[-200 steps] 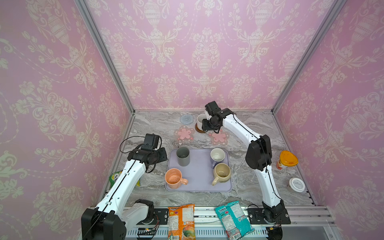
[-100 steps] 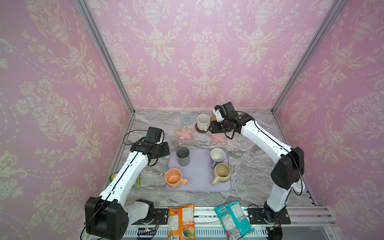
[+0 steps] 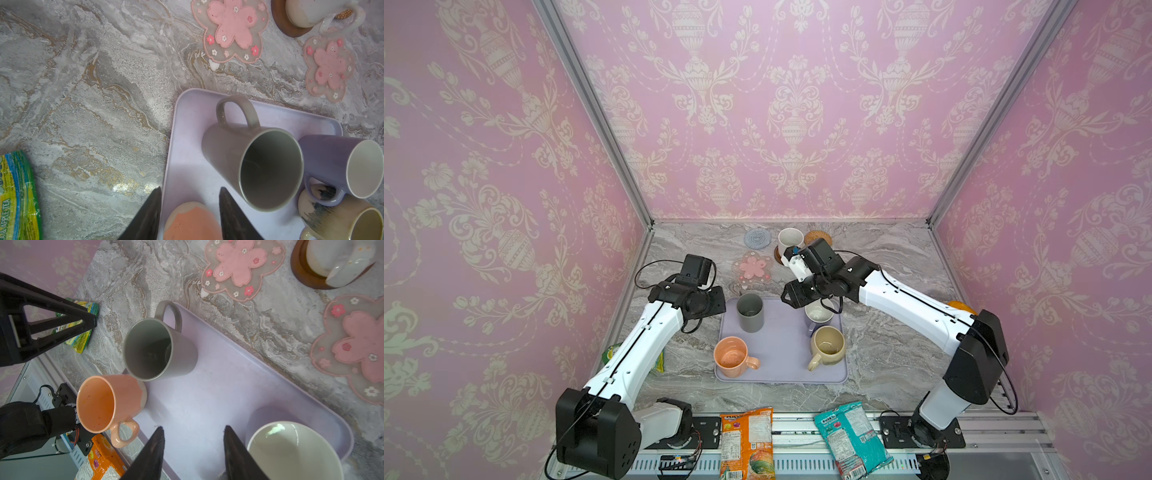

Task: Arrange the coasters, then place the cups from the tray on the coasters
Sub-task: 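Raise the right gripper off the mug and swing it back over the tray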

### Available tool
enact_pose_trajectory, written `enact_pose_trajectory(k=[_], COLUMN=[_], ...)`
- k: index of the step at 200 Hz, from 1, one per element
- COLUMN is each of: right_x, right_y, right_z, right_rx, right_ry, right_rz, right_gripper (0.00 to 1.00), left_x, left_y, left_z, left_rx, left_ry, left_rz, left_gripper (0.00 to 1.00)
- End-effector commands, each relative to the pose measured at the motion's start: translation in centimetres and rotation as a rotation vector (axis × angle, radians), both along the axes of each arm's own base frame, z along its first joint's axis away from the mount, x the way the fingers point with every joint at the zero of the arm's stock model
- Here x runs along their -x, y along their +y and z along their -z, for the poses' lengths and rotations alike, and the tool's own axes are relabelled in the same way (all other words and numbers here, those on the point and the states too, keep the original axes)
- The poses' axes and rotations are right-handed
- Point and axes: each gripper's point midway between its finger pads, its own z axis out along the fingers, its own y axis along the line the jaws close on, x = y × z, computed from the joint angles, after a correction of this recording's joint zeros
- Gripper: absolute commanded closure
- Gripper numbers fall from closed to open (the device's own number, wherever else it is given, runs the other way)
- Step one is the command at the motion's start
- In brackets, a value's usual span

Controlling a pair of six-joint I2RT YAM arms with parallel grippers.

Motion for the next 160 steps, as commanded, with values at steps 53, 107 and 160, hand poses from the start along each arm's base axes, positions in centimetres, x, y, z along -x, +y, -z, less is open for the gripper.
enact_pose_trajectory(k=[53, 107, 160], right_x=[4.9, 10.7, 12.9], right_y=[1.6, 2.9, 3.7], right_z=[-0.5, 0.6, 1.6], right_rx=[-0.057, -0.026, 0.029], right_ry=[0.022, 0.024, 0.013], right_rz=[-0.137, -0.353, -0.427], right_gripper=[0.54, 0.54, 0.53], left_x=[4.2, 6.2, 7.0], left_y=[1.1, 1.9, 1.6], left_z=[0.2, 0.2, -0.5], left_rx=[-0.054, -0.056, -0.012], left_ry=[0.033, 0.027, -0.009], left_rz=[-0.017, -0.048, -0.058], left_gripper=[0.52, 0.52, 0.53])
